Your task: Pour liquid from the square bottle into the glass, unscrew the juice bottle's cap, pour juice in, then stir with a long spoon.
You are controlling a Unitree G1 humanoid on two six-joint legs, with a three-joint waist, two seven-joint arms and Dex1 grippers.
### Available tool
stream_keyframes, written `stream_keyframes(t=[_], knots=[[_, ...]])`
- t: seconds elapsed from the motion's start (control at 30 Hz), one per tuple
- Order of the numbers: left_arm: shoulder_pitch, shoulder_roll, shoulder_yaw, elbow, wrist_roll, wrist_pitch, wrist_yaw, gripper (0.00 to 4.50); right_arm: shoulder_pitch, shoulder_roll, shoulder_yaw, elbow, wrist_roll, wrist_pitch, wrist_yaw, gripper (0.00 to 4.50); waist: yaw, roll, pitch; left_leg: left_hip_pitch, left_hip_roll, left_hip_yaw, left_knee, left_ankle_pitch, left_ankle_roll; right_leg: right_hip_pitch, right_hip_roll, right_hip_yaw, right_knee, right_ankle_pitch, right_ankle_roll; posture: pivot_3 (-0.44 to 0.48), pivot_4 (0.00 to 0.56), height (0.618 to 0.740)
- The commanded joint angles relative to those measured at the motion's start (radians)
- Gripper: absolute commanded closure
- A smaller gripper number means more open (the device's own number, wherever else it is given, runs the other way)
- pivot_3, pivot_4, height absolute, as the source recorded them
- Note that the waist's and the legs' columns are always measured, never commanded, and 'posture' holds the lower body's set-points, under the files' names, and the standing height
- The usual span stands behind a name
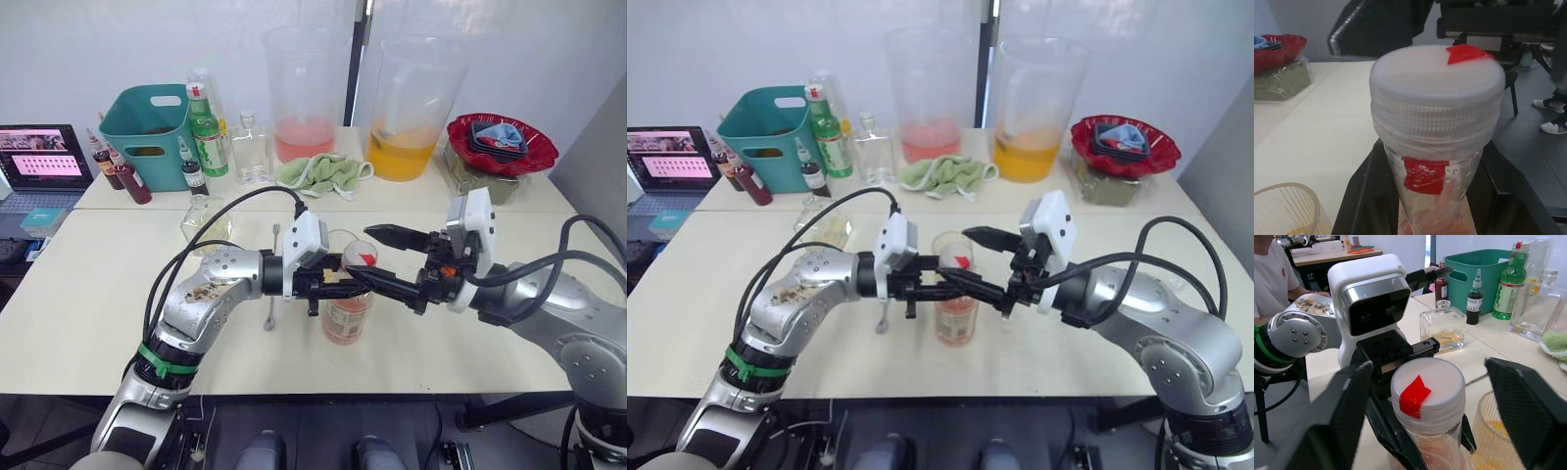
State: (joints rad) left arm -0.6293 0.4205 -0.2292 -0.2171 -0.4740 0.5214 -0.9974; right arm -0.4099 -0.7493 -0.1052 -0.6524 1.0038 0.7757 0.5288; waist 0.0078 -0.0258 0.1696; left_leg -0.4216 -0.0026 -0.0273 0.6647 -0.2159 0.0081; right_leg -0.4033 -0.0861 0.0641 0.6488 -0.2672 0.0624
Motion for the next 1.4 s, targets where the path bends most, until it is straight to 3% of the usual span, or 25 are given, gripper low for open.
stream_keyframes(t=[0.03, 0.27, 0.43, 0.53, 0.87, 1.27, 1.3, 1.4], knots=[[0.009, 0.011, 0.012, -0.018, 0.004, -0.007, 0.0, 3.24, -0.007, -0.007, -0.013, -0.022, -0.008, -0.001, -0.002, 2.15, -0.001, 0.0, 0.0, 0.0, 0.0, 0.0, 0.0, 0.0, 0.0, 0.0, 0.0, 0.0, 0.0, 0.0, 0.0, 0.0, 0.15, 0.74], [0.011, 0.008, 0.007, -0.048, 0.005, 0.011, 0.028, 3.24, -0.035, -0.042, 0.027, 0.03, -0.072, -0.006, 0.082, 4.45, -0.009, 0.0, -0.001, 0.002, 0.0, 0.0, 0.0, 0.0, 0.0, 0.002, 0.0, 0.0, 0.0, 0.0, 0.0, 0.0, 0.15, 0.74], [0.01, 0.011, 0.01, -0.058, 0.005, 0.018, 0.043, 3.24, -0.093, 0.007, 0.003, 0.073, 0.003, -0.008, 0.124, 4.48, -0.012, 0.0, -0.001, 0.004, 0.0, 0.0, 0.0, 0.0, 0.0, 0.004, 0.0, 0.0, 0.0, 0.0, 0.0, 0.0, 0.15, 0.74], [0.011, 0.014, 0.013, -0.071, 0.002, 0.031, 0.053, 3.24, -0.12, 0.03, -0.026, 0.089, 0.1, 0.021, 0.136, 3.72, -0.013, 0.0, -0.001, 0.005, 0.001, -0.001, 0.0, 0.0, 0.0, 0.004, 0.0, 0.0, 0.0, 0.0, 0.0, 0.0, 0.15, 0.74], [-0.009, 0.014, 0.027, -0.101, -0.02, 0.091, 0.07, 3.24, -0.125, -0.017, 0.006, 0.061, 0.003, 0.031, 0.107, 0.33, -0.015, 0.0, -0.001, 0.001, 0.0, -0.003, 0.0, 0.0, 0.0, 0.001, 0.0, 0.0, 0.0, 0.0, 0.0, 0.0, 0.15, 0.74], [0.017, 0.013, 0.017, -0.08, -0.001, 0.065, 0.057, 3.24, -0.109, -0.01, 0.025, 0.045, -0.068, 0.028, 0.115, 0.33, -0.017, 0.0, -0.001, 0.001, 0.0, -0.002, 0.0, 0.0, 0.0, 0.001, 0.0, 0.0, 0.0, 0.0, 0.0, 0.0, 0.15, 0.74], [0.019, 0.013, 0.017, -0.08, 0.0, 0.063, 0.056, 3.24, -0.108, -0.008, 0.024, 0.046, -0.068, 0.029, 0.114, 0.83, -0.017, 0.0, -0.001, 0.001, 0.0, -0.002, 0.0, 0.0, 0.0, 0.001, 0.0, 0.0, 0.0, 0.0, 0.0, 0.0, 0.15, 0.74], [0.025, 0.014, 0.013, -0.085, 0.002, 0.059, 0.059, 3.24, -0.102, -0.013, 0.034, 0.05, -0.08, 0.032, 0.123, 1.74, -0.016, 0.0, -0.001, 0.001, 0.0, -0.002, 0.0, 0.0, 0.0, 0.001, 0.0, 0.0, 0.0, 0.0, 0.0, 0.0, 0.15, 0.74]])
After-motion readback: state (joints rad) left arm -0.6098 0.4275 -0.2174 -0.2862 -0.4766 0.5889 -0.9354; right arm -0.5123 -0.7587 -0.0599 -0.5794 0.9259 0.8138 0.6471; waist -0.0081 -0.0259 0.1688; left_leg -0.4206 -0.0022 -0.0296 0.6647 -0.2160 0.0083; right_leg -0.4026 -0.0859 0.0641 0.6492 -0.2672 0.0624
